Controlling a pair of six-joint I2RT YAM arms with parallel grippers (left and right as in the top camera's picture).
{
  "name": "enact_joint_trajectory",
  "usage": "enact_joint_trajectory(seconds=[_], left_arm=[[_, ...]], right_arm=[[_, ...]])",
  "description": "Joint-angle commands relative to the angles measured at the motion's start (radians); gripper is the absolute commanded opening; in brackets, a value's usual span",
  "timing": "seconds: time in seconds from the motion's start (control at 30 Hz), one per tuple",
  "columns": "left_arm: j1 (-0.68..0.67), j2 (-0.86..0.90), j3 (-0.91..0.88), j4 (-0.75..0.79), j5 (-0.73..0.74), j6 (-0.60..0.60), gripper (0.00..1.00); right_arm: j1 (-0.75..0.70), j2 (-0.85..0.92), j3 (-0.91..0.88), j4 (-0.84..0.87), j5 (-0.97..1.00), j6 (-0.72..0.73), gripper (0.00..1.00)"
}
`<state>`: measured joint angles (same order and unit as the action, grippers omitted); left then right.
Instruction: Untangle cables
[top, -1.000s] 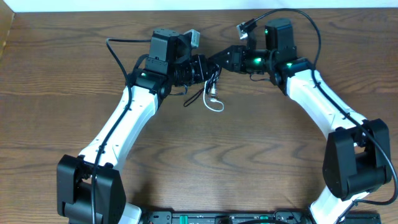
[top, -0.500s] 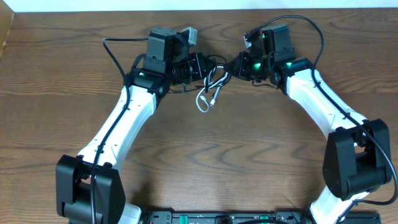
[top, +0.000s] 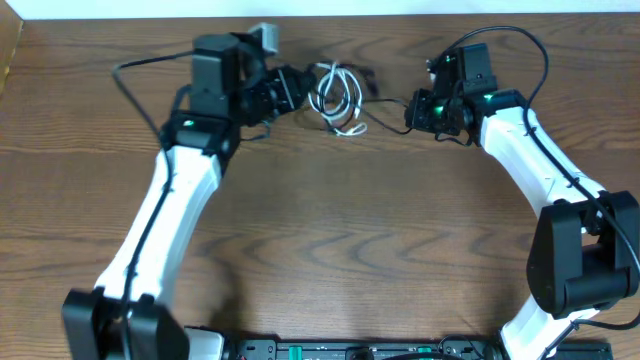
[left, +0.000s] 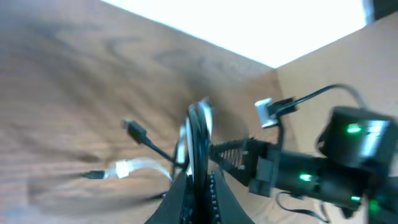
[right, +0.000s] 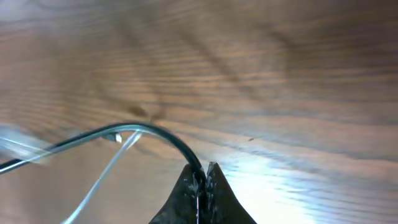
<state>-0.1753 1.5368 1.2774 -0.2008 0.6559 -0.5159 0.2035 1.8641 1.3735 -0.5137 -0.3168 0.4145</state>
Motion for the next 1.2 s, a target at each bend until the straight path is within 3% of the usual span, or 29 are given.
enact_joint_trajectory(seconds=[0.0,0.23,0.67,0.87,0.93,0.97,1.03,1.17], left_arm=[[0.046,-0.111,0.004,0.012,0.009,0.025,0.08],[0.110,-0.212,0.004,0.011,0.009,0.025,0.07],[0.139,-0.214,0.004,-0.022,0.009,0.059,0.07],[0.157,-0.214,0.004,-0.032,0.009,0.063,0.08],[0.154,-0.211,0.003,-0.055,0.009,0.062,0.07],[0.151,-0.209,0.003,-0.064,0.009,0.063,0.07],[0.128,-0.195,0.003,-0.100,0.010,0.062,0.07],[0.074,-0.173,0.003,-0.098,0.009,0.062,0.07]], right_arm=[[-0.026,-0.005,-0.024,-0.006,0.126,-0.031,0.01],[-0.105,-0.005,-0.046,-0.037,0.269,-0.031,0.01],[-0.355,-0.005,-0.046,-0.089,0.299,-0.093,0.01],[-0.467,-0.005,-0.046,-0.093,0.180,-0.094,0.01],[-0.463,-0.005,-0.046,-0.078,0.059,-0.147,0.02],[-0.456,-0.005,-0.046,-0.069,0.021,-0.177,0.06],[-0.418,-0.005,-0.046,-0.030,-0.126,-0.286,0.45],[-0.368,-0.005,-0.046,0.022,-0.335,-0.337,0.62]])
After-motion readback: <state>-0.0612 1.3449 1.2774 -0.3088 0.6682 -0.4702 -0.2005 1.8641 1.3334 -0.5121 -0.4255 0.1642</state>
